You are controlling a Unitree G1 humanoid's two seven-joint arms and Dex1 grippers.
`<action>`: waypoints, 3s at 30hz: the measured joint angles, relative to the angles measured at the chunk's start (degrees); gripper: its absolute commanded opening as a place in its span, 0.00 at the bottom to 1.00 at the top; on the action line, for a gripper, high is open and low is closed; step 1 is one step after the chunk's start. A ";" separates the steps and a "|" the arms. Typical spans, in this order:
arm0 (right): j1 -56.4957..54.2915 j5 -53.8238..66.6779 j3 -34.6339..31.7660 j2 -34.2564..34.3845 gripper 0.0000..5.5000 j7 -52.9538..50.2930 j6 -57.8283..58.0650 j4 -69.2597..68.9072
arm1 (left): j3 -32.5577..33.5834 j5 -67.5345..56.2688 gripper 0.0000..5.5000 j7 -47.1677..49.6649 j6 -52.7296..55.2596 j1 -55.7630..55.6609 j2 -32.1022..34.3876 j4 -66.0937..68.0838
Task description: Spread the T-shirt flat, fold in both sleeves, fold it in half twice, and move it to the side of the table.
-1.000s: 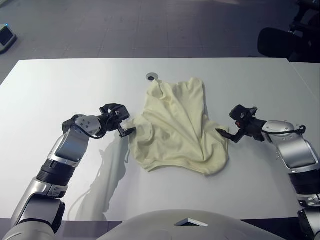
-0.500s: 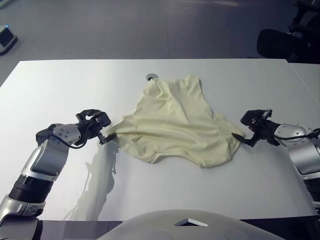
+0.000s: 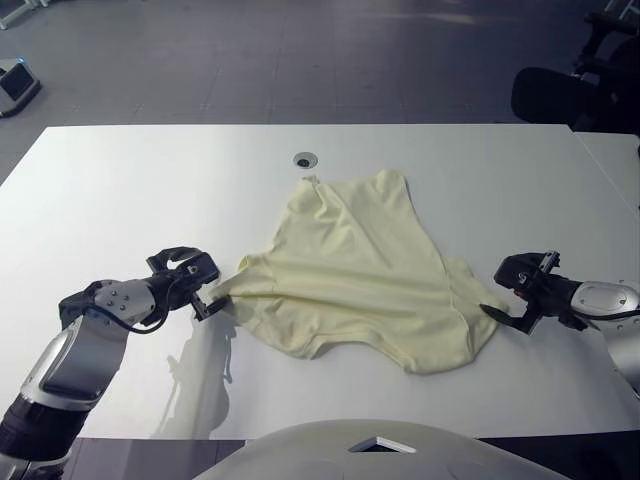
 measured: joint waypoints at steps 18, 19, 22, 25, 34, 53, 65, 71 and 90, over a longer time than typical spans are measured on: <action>-31.41 4.96 1.78 15.11 0.98 -4.20 2.66 14.07 | 2.98 -17.08 0.98 -2.64 6.91 -29.81 -8.57 12.87; -35.76 3.78 3.51 18.65 0.98 -6.16 0.70 19.93 | 0.11 -14.57 0.98 -0.86 3.87 -34.53 -11.08 19.08; -42.07 2.68 5.96 24.99 0.98 -9.18 -3.84 31.13 | -4.79 -10.25 0.98 2.12 -3.10 -42.73 -17.54 33.50; -46.11 1.48 7.68 29.55 0.98 -11.31 -8.01 40.90 | -7.14 -8.19 0.98 4.51 -8.86 -48.86 -23.50 46.96; -62.04 -3.56 9.47 41.42 0.98 -22.50 -26.35 77.20 | -7.41 -4.03 0.98 13.76 -27.68 -68.85 -39.63 90.41; -66.15 -8.59 8.85 45.00 0.98 -27.64 -36.71 93.67 | -5.80 3.60 0.98 17.13 -35.36 -71.26 -40.59 101.66; -66.10 -10.01 8.83 45.00 0.98 -27.84 -37.32 93.91 | -6.94 7.28 0.98 17.87 -35.66 -69.14 -40.58 102.48; -65.65 -10.29 8.98 44.81 0.98 -28.68 -37.29 93.87 | -5.62 7.49 0.98 24.02 -35.29 -68.54 -40.16 102.57; -65.88 -6.74 1.87 42.70 0.98 -38.23 -39.05 93.77 | 3.87 3.38 0.98 31.51 -34.00 -67.55 -39.65 102.70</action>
